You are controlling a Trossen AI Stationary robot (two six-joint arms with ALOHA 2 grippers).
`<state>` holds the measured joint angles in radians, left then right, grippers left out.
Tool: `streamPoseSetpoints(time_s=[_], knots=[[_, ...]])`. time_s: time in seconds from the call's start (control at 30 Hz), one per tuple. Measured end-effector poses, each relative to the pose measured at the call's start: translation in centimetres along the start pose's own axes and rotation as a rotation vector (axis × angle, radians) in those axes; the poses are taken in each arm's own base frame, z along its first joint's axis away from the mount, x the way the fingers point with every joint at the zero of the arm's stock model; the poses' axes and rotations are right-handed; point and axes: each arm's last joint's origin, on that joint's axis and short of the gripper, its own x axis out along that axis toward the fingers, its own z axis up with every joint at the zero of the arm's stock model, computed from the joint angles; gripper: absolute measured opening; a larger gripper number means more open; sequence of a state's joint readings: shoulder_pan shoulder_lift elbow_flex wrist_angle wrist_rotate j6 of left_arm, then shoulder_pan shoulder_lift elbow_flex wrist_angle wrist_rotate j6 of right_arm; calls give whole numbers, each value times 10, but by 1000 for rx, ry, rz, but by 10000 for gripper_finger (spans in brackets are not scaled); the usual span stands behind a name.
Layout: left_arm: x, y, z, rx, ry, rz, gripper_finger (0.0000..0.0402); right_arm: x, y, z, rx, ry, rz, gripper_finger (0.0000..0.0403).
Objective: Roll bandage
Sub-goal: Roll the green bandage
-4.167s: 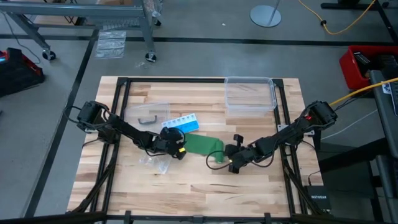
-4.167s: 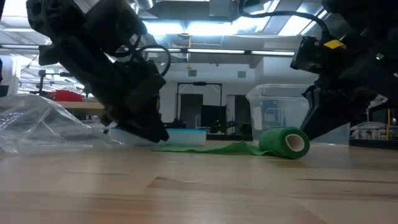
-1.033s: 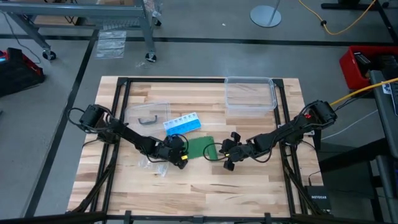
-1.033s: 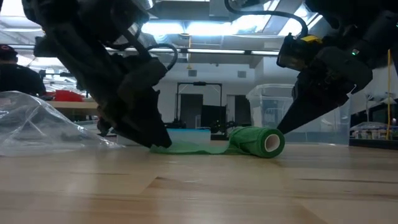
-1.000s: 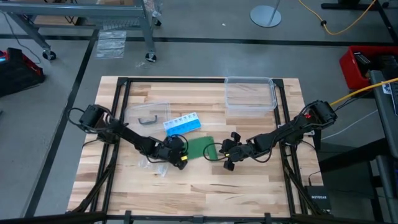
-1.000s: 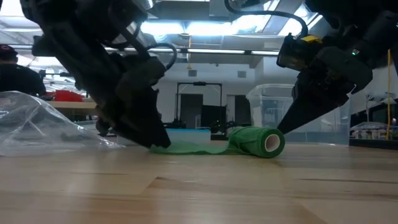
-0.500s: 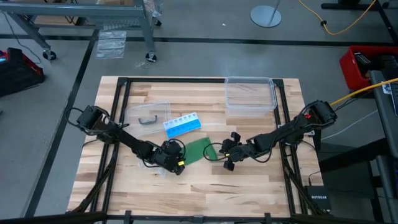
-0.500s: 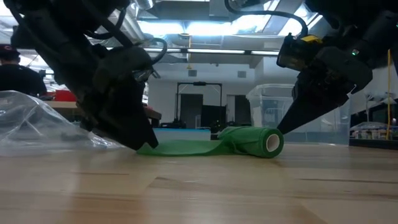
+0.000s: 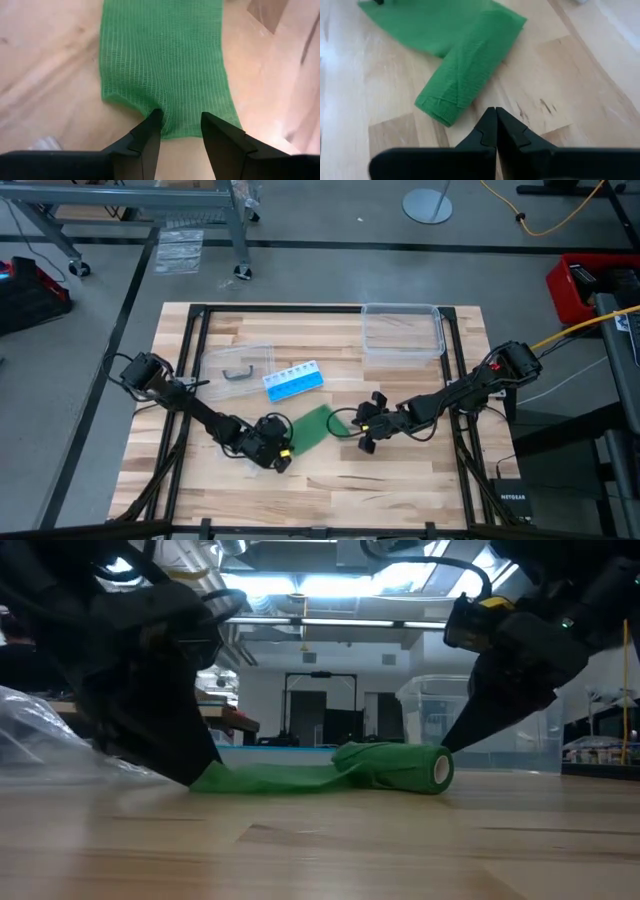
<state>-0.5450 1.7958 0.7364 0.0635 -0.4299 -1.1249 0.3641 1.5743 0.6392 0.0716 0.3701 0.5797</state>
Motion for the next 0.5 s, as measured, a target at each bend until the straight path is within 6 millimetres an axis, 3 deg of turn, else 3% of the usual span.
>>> streamPoseSetpoints(time_s=[0.5], knots=[[0,0,0,-2,5,-6,136,26,-1,-1,51,-17,60,1]])
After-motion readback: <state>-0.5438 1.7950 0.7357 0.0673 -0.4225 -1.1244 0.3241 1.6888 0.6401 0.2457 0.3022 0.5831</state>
